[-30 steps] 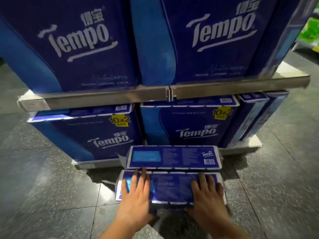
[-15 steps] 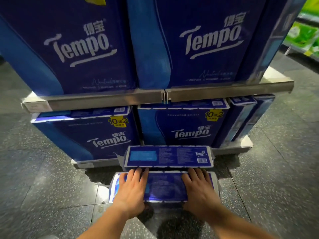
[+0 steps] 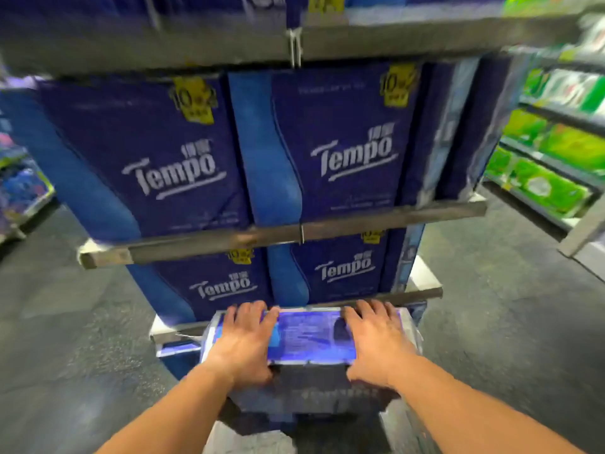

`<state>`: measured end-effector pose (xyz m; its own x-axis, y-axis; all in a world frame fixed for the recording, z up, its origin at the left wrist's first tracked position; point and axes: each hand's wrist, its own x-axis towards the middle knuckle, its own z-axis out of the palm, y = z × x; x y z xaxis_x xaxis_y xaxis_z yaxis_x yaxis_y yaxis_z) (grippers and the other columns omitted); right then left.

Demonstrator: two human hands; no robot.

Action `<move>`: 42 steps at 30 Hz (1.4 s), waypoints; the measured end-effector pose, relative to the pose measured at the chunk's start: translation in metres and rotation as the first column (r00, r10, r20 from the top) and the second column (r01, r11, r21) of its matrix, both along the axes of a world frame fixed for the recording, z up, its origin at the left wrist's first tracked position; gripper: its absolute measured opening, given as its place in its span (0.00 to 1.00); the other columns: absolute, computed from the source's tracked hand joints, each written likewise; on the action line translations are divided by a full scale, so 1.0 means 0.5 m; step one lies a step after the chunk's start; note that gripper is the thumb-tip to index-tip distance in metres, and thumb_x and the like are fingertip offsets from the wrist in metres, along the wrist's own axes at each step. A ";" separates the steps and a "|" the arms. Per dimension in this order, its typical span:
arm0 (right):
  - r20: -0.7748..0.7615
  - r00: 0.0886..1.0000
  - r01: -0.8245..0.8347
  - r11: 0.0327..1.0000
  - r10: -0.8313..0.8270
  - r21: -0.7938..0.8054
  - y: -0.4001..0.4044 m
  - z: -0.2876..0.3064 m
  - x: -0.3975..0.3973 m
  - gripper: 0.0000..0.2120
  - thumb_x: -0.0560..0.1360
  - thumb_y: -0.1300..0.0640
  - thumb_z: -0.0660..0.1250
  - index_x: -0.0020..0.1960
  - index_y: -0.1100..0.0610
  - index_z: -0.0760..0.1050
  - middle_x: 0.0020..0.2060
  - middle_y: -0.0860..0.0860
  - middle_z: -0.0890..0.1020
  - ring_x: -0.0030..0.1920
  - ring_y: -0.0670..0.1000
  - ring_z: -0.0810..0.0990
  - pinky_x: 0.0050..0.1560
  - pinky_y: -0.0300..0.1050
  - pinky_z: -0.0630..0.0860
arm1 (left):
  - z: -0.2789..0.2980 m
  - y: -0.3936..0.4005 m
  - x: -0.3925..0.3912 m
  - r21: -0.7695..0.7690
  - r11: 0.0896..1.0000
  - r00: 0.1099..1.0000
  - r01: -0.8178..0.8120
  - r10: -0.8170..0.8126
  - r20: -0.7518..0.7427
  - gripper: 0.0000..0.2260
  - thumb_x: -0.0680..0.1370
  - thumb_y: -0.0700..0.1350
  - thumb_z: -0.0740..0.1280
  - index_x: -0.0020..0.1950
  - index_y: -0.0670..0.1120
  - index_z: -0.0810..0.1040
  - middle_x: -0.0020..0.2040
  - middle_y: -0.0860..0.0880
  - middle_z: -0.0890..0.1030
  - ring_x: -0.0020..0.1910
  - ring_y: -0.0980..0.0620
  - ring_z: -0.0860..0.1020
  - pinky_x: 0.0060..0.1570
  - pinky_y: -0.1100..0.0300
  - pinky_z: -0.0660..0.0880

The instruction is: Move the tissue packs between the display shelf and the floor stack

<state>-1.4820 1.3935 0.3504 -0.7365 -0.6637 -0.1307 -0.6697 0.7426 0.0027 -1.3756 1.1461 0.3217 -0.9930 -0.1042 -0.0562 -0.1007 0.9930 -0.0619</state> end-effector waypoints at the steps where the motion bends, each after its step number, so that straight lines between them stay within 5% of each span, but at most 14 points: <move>1: -0.023 1.000 0.001 1.000 -0.001 -0.015 0.005 0.077 -0.001 0.47 0.61 0.39 0.74 0.75 0.49 0.59 0.69 0.52 0.66 0.69 0.58 0.63 0.75 0.58 0.54 | 0.077 0.001 -0.003 -0.001 1.000 0.999 0.006 -0.006 -0.038 0.49 0.53 0.62 0.73 0.72 0.45 0.72 0.63 0.42 0.74 0.60 0.36 0.75 0.64 0.37 0.71; 7: -0.144 0.990 -0.007 0.994 -0.008 -0.106 0.050 0.443 0.010 0.46 0.62 0.39 0.73 0.73 0.48 0.58 0.67 0.50 0.67 0.68 0.56 0.65 0.72 0.56 0.59 | 0.482 0.049 0.001 -0.082 0.995 0.975 0.057 -0.074 -0.211 0.49 0.59 0.64 0.71 0.77 0.49 0.64 0.67 0.46 0.69 0.65 0.41 0.69 0.69 0.45 0.62; 16: -0.312 0.950 -0.056 0.973 -0.017 -0.223 0.156 0.739 0.068 0.52 0.61 0.38 0.72 0.78 0.47 0.53 0.67 0.50 0.66 0.66 0.56 0.64 0.69 0.53 0.61 | 0.789 0.162 0.074 -0.215 0.977 0.928 -0.012 -0.069 -0.365 0.55 0.58 0.71 0.72 0.79 0.51 0.57 0.67 0.49 0.65 0.65 0.45 0.65 0.66 0.49 0.61; 24: -0.689 0.715 -0.234 0.887 -0.119 -0.397 0.219 1.084 0.107 0.51 0.56 0.34 0.70 0.75 0.48 0.59 0.66 0.53 0.69 0.64 0.60 0.65 0.67 0.56 0.62 | 1.134 0.217 0.126 -0.300 0.948 0.653 -0.106 -0.161 -0.740 0.56 0.58 0.66 0.79 0.79 0.48 0.61 0.68 0.44 0.66 0.67 0.41 0.64 0.69 0.42 0.59; 30: -0.809 0.562 -0.344 0.841 -0.172 -0.417 0.167 1.207 0.043 0.42 0.70 0.42 0.75 0.78 0.49 0.58 0.72 0.57 0.64 0.69 0.62 0.62 0.68 0.56 0.57 | 1.246 0.195 0.086 -0.323 0.922 0.472 -0.212 -0.193 -0.860 0.51 0.59 0.64 0.77 0.76 0.47 0.61 0.65 0.42 0.65 0.64 0.41 0.63 0.68 0.41 0.57; 35: -0.793 0.595 -0.329 0.860 -0.133 -0.391 0.062 1.217 -0.050 0.46 0.68 0.38 0.74 0.78 0.49 0.57 0.73 0.56 0.63 0.70 0.61 0.61 0.69 0.56 0.56 | 1.254 0.100 0.003 -0.296 0.923 0.545 -0.246 -0.121 -0.830 0.52 0.60 0.63 0.78 0.78 0.48 0.58 0.67 0.44 0.63 0.67 0.42 0.61 0.68 0.42 0.59; 42: -0.643 0.763 -0.217 0.908 -0.071 -0.359 -0.139 1.251 -0.231 0.53 0.59 0.36 0.79 0.77 0.42 0.57 0.68 0.51 0.67 0.66 0.57 0.62 0.67 0.56 0.63 | 1.293 -0.090 -0.181 -0.278 0.925 0.724 -0.261 -0.004 -0.690 0.55 0.58 0.70 0.77 0.78 0.52 0.60 0.69 0.47 0.64 0.69 0.43 0.61 0.66 0.44 0.60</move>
<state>-1.5972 1.3240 0.9760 -0.4972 -0.6040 0.6229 -0.6706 0.7231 0.1659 -1.4659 1.1009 0.9683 -0.7275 -0.1140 0.6766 -0.3711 0.8948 -0.2482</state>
